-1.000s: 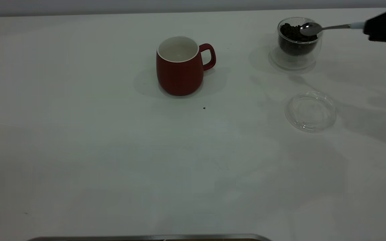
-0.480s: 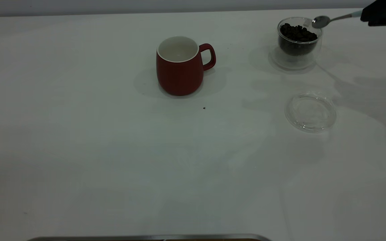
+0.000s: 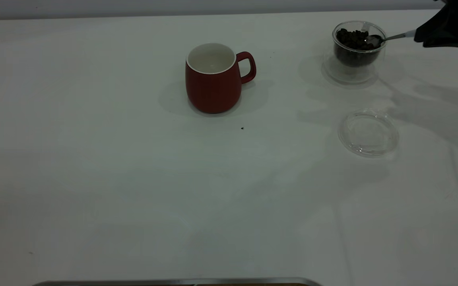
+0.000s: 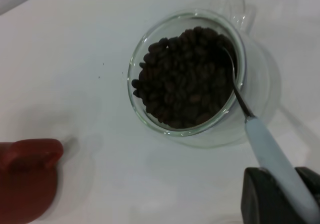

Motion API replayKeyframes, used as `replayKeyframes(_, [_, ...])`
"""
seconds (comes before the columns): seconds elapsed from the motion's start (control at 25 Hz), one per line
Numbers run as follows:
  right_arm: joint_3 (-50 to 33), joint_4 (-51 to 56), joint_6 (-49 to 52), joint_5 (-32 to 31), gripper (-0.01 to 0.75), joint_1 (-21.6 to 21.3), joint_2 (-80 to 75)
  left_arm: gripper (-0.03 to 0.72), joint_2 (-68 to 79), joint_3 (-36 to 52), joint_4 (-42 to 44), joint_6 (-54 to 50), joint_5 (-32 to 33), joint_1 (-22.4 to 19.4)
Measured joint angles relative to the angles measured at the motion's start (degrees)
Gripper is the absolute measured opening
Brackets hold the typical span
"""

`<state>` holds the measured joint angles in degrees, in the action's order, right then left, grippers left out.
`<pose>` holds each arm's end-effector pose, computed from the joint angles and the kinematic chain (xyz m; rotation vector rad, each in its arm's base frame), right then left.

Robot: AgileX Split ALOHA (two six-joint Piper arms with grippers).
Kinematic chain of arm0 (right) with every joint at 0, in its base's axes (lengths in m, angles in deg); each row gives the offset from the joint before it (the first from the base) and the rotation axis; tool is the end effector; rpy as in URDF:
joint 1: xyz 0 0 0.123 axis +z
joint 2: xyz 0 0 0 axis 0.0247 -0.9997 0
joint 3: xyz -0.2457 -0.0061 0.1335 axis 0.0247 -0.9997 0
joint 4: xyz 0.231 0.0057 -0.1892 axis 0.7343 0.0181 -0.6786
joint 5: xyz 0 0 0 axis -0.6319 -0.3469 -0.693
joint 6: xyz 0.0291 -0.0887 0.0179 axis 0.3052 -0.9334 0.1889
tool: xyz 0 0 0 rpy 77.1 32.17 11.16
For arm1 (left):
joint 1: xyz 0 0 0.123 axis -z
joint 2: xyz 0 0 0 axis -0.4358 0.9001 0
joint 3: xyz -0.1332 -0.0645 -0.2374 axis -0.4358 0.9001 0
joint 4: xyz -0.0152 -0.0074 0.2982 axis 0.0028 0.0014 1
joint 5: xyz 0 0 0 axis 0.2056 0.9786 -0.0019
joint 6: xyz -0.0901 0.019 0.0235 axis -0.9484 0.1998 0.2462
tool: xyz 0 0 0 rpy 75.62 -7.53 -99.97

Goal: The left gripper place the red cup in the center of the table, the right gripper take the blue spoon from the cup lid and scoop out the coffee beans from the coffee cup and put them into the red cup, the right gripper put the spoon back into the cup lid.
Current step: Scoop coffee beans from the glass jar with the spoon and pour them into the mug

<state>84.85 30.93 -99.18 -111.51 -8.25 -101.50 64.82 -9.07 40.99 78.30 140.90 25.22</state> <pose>0.3998 -0.0067 0.0206 0.3100 2.4661 0.6231 0.0405 0.0054 0.2889 -0.0913 2.1076 0.0337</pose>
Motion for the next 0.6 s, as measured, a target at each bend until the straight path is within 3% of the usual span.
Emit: replayKeyframes(0.6, [0.46, 0.06, 7.47, -7.65, 0.113, -0.03, -4.53, 0.532, 0.00, 0.00, 0.00, 0.00, 0.00, 0.00])
